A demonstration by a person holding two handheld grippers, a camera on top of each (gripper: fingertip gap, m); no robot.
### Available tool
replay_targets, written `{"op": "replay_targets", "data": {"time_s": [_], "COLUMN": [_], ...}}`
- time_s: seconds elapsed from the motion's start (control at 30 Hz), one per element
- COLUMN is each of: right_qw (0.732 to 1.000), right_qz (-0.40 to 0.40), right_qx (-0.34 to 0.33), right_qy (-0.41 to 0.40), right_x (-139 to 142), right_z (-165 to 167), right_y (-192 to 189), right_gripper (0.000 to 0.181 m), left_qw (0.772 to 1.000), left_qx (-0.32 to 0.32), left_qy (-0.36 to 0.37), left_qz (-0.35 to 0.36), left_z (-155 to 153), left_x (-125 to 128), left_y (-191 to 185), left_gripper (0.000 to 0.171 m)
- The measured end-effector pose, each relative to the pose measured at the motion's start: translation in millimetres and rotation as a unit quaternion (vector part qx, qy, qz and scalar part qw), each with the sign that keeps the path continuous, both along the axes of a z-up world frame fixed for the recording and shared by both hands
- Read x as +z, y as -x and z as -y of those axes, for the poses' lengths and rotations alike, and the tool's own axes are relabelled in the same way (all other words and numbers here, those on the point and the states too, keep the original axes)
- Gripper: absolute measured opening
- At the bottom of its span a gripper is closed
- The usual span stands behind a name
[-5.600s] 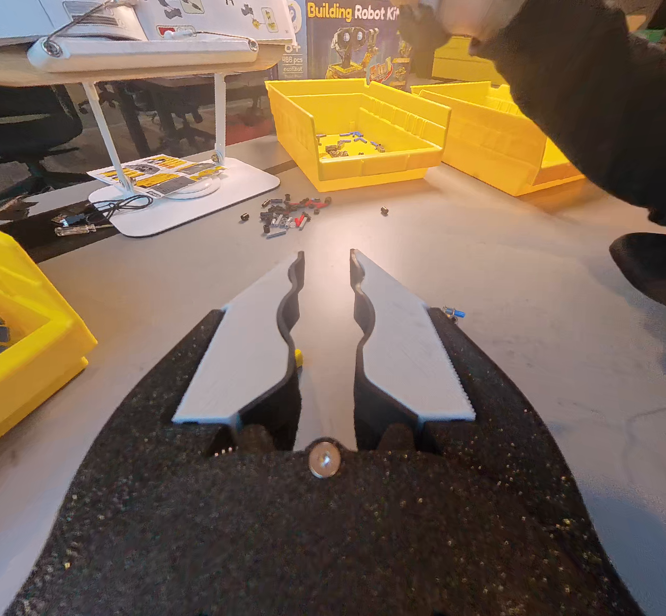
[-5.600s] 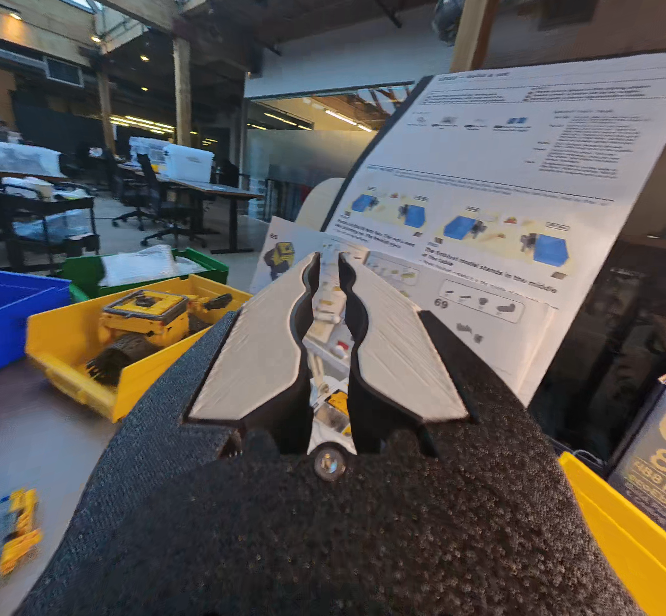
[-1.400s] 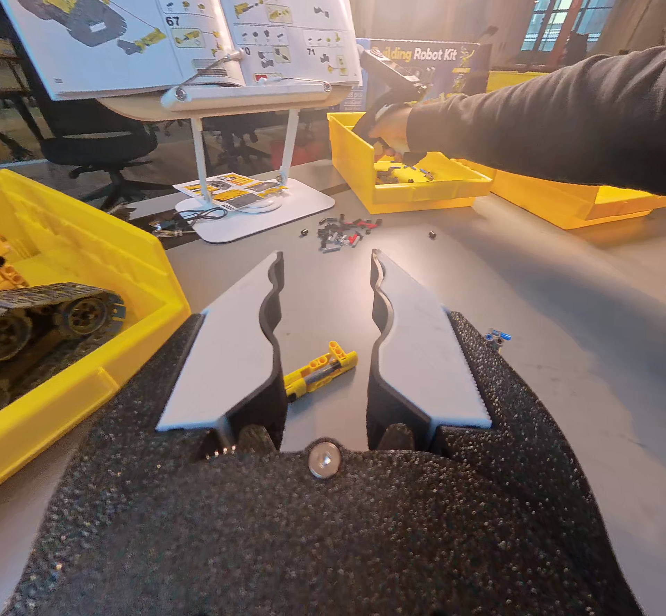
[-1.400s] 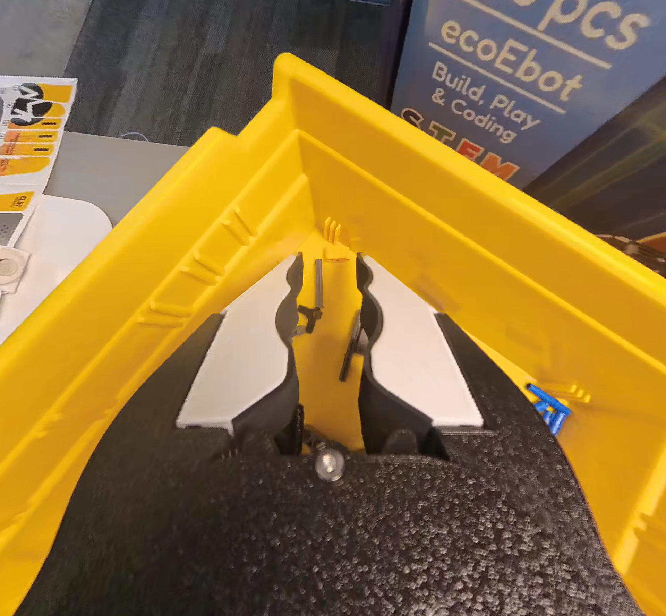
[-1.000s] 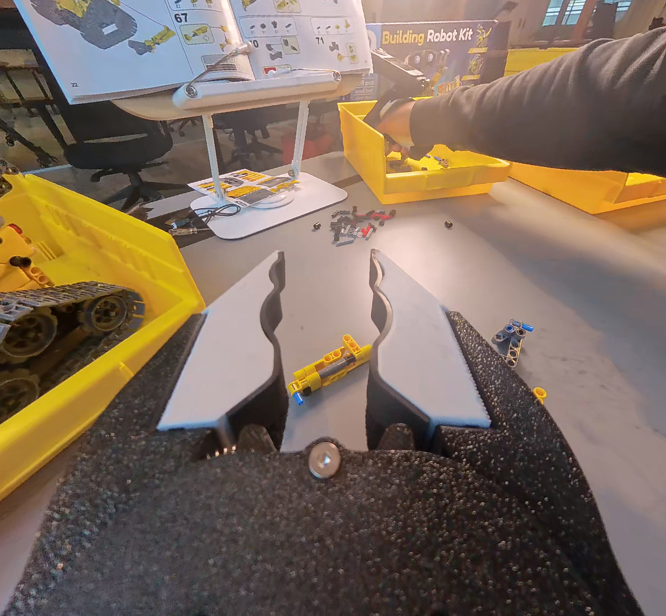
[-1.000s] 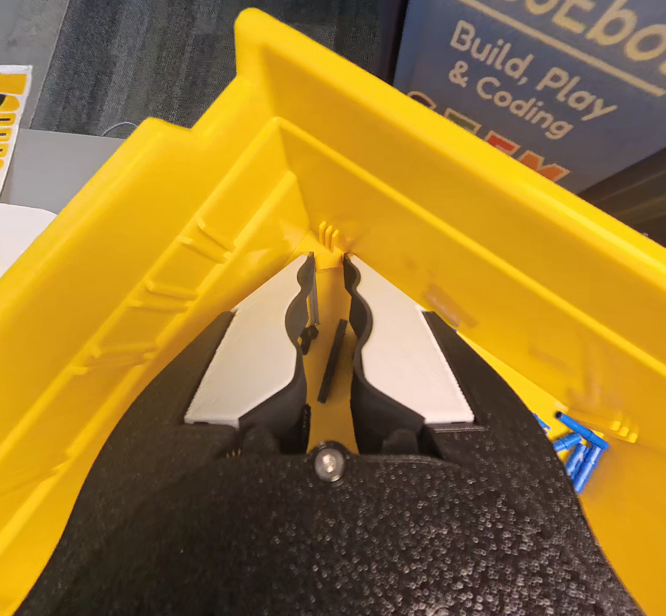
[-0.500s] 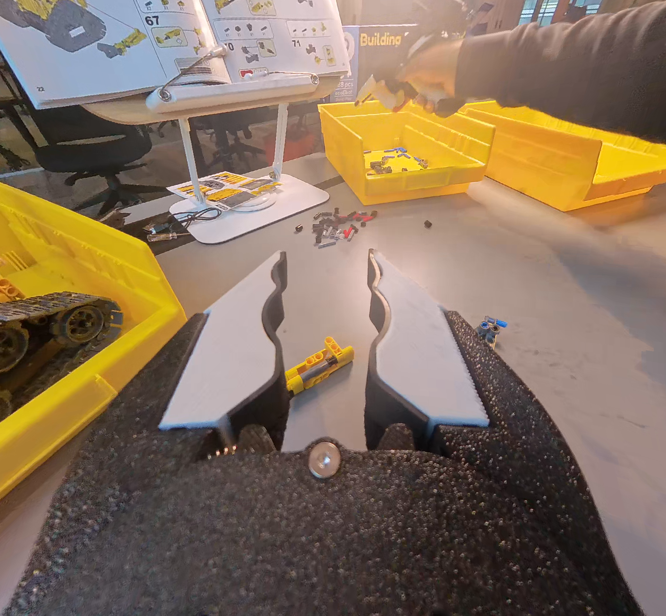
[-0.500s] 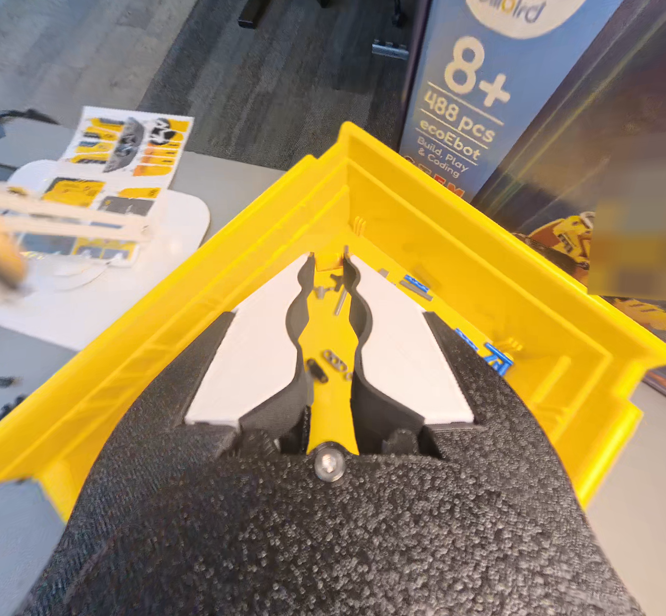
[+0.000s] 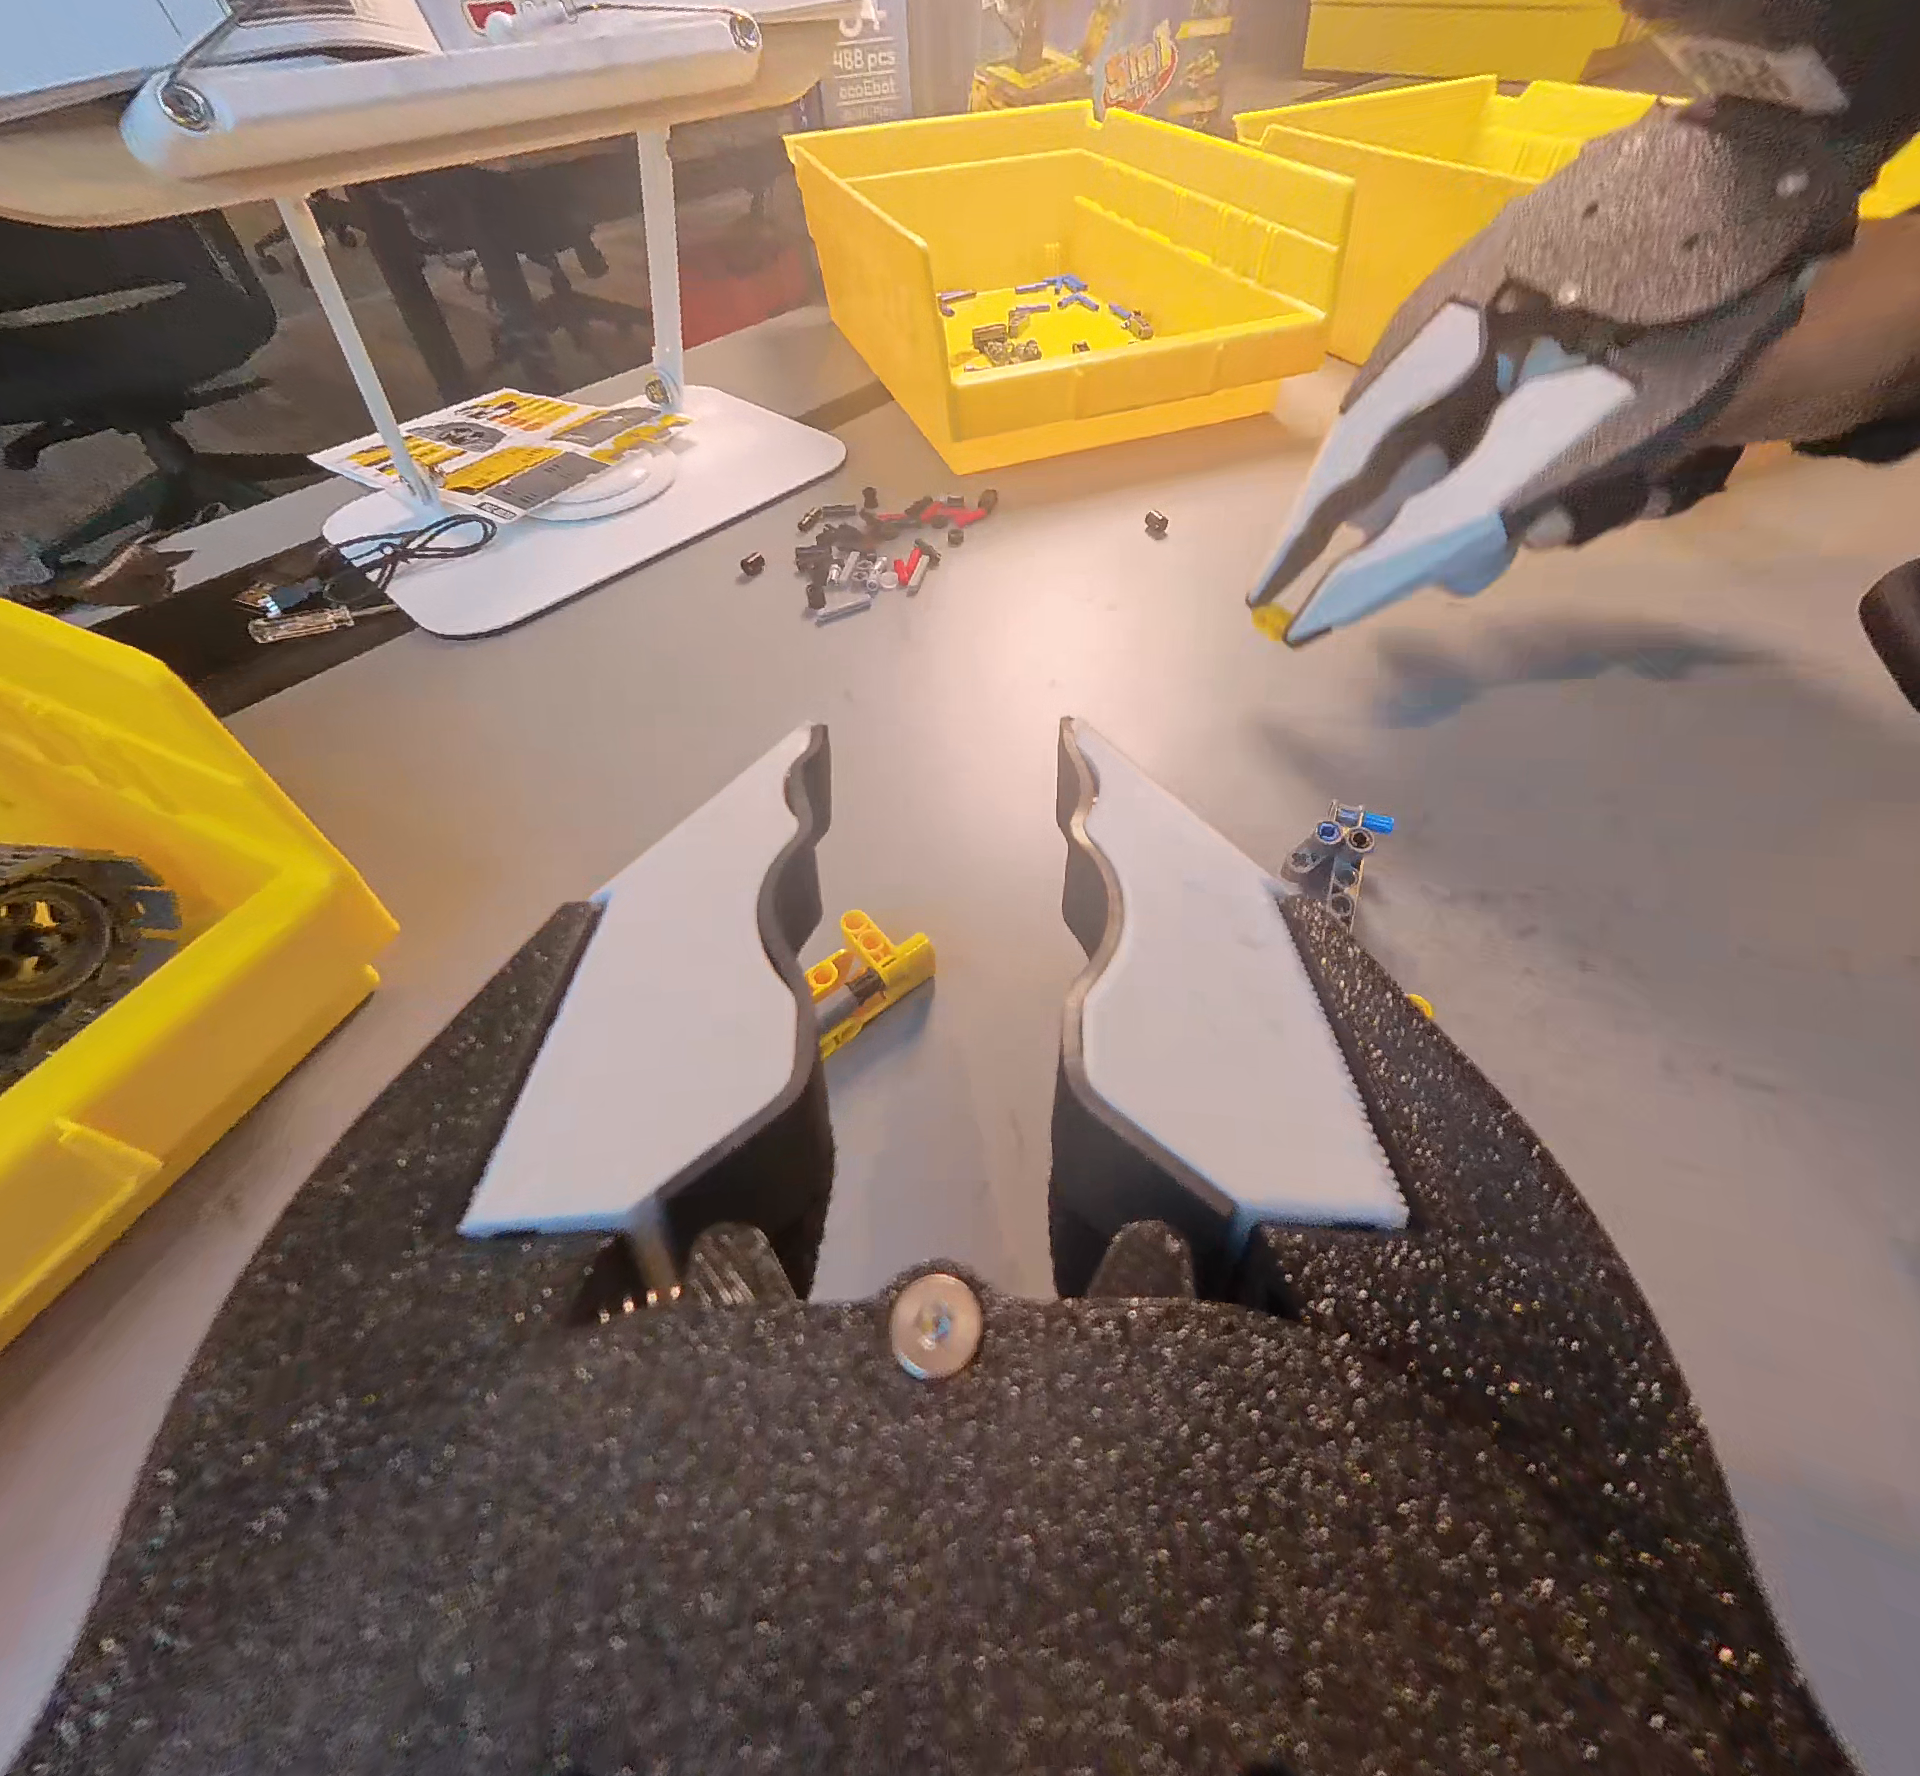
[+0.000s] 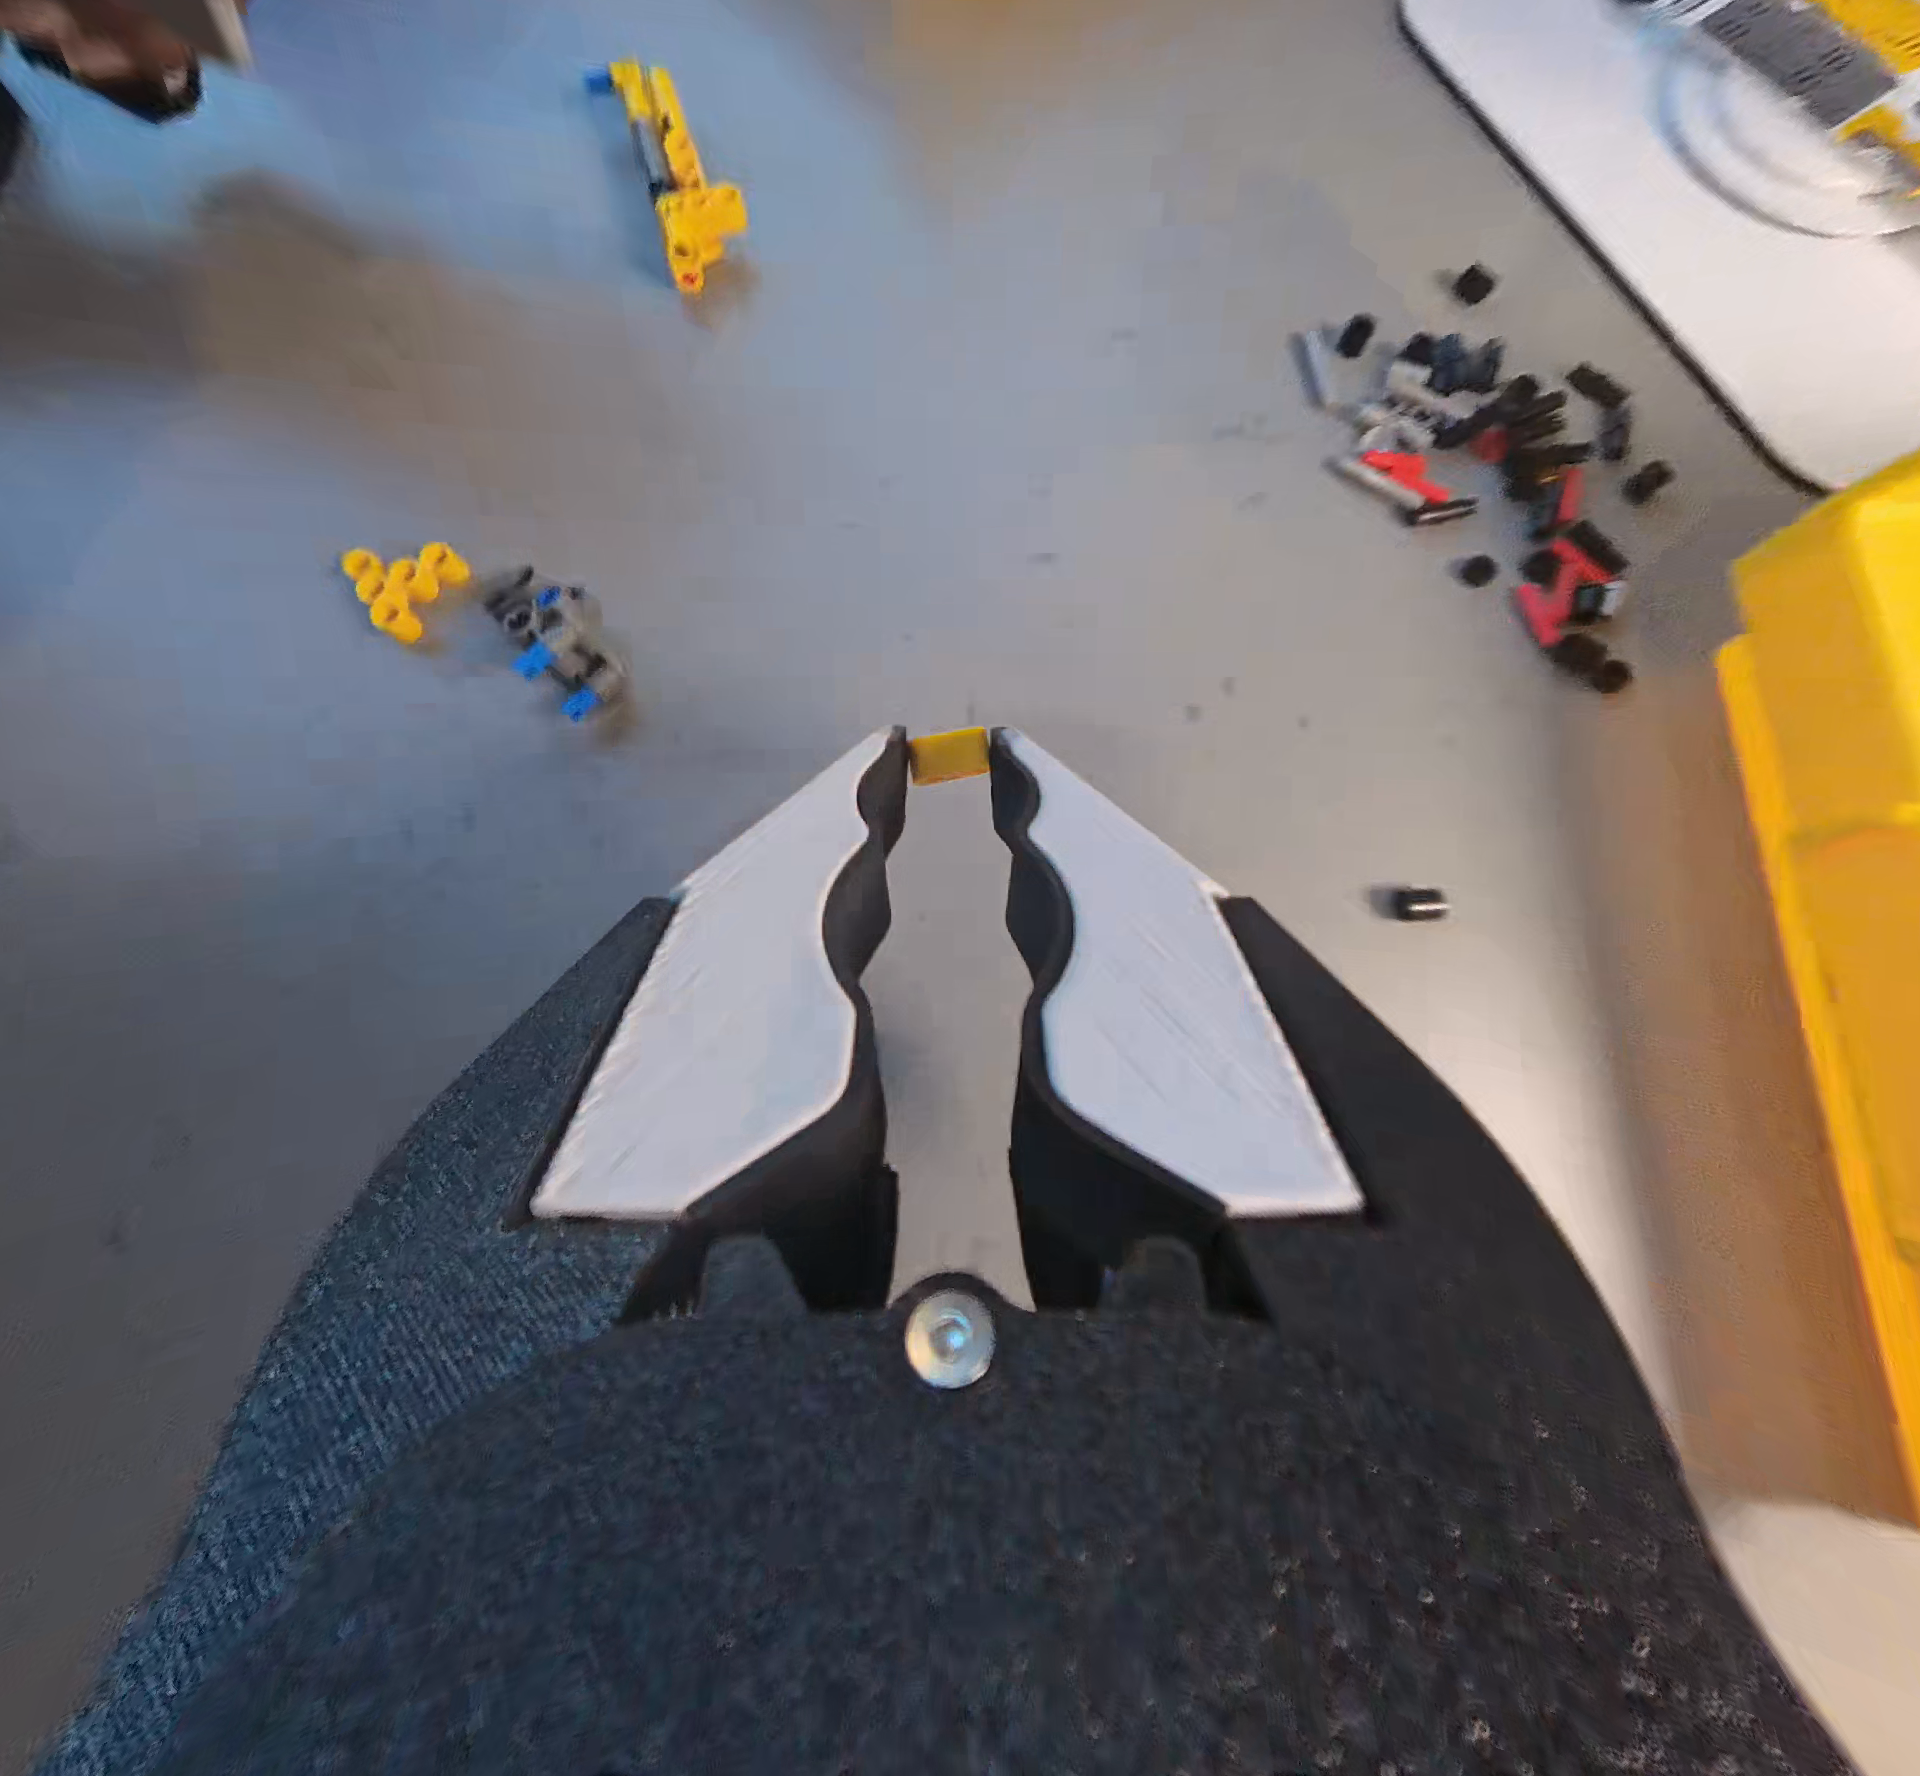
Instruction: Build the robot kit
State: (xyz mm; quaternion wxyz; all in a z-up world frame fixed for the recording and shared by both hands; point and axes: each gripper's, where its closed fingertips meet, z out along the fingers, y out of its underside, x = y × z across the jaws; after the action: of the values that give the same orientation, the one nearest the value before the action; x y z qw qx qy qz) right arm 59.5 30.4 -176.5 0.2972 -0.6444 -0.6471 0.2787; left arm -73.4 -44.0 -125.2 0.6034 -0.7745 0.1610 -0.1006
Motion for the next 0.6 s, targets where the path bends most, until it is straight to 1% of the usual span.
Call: {"op": "replay_targets", "data": {"time_s": [0.07, 0.13, 0.23, 0.4, 0.53, 0.6], "right_qw": [0.999, 0.999, 0.998, 0.998, 0.998, 0.998], "right_qz": [0.024, 0.030, 0.036, 0.048, 0.044, 0.039], "right_qx": [0.014, 0.025, 0.040, 0.048, 0.046, 0.043], "right_qy": [-0.031, -0.035, -0.025, -0.007, -0.011, -0.013], "right_x": [-21.5, -29.4, -31.9, -36.1, -35.8, -34.7], "right_z": [9.4, 16.5, 23.4, 24.2, 22.9, 22.3], "right_y": [-0.4, 3.0, 7.7, 9.3, 9.0, 7.9], "right_gripper": [0.015, 0.015, 0.015, 0.016, 0.019, 0.024], "left_qw": [1.000, 1.000, 1.000, 1.000, 1.000, 1.000], "left_qx": [0.000, 0.000, 0.001, 0.005, 0.005, 0.004], "left_qy": [0.003, 0.008, 0.011, 0.015, 0.019, 0.021], "left_qz": [0.003, 0.002, -0.003, -0.004, -0.002, -0.003], "left_z": [-0.7, -1.4, -2.4, -3.6, -4.5, -4.8], "left_x": [-2.5, -5.7, -9.1, -12.3, -15.2, -16.3], "left_y": [-0.9, -1.7, -2.1, -1.1, -1.5, -2.2], "left_gripper": [0.042, 0.042, 0.042, 0.042, 0.042, 0.042]}}
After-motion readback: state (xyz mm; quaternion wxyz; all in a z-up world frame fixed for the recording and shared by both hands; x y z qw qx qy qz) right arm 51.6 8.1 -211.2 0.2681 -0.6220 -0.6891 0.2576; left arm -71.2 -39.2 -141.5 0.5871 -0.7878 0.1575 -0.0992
